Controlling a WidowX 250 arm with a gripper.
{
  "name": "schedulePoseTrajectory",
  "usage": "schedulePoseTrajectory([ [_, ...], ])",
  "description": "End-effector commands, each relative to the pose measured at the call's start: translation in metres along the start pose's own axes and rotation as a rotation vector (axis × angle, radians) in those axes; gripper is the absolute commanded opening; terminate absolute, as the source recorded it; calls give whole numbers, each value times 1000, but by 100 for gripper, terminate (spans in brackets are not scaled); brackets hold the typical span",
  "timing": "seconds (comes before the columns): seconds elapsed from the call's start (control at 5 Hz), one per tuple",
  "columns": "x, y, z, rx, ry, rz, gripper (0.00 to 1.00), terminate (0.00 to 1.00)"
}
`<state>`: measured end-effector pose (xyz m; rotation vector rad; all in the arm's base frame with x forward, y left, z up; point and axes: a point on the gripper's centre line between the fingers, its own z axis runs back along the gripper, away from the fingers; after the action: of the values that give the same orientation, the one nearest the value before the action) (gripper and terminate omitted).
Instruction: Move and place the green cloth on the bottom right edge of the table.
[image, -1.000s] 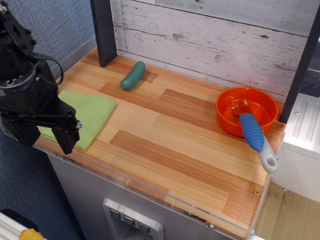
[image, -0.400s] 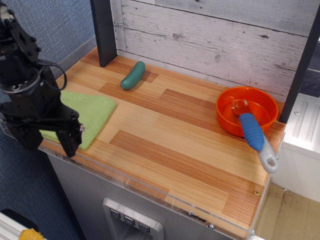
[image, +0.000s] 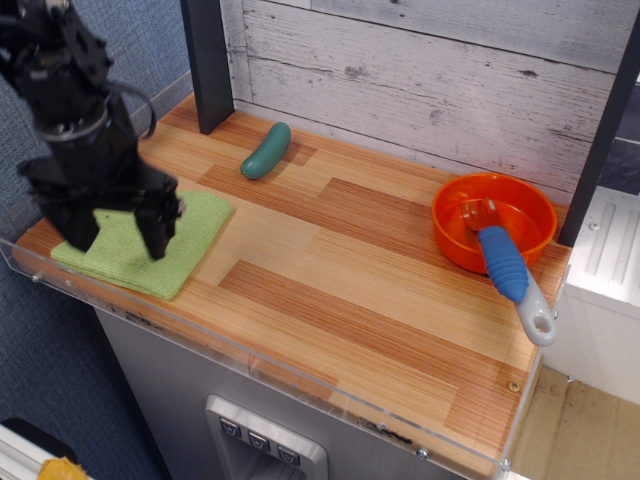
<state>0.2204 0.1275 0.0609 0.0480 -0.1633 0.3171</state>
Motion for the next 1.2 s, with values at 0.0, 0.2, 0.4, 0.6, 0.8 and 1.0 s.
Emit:
schedulePoseTrajectory([
  [0.0, 37, 4, -32, -20, -50, -14, 100, 0],
  [0.2, 43, 8, -38, -10, -50, -4, 100, 0],
  [0.4, 46, 13, -46, -24, -44, 6, 100, 0],
  [0.6, 46, 14, -52, -21, -27, 5, 100, 0],
  [0.8, 44, 10, -56, -32, -10, -6, 100, 0],
  [1.0, 40, -1, -56, -38, 0, -34, 100, 0],
])
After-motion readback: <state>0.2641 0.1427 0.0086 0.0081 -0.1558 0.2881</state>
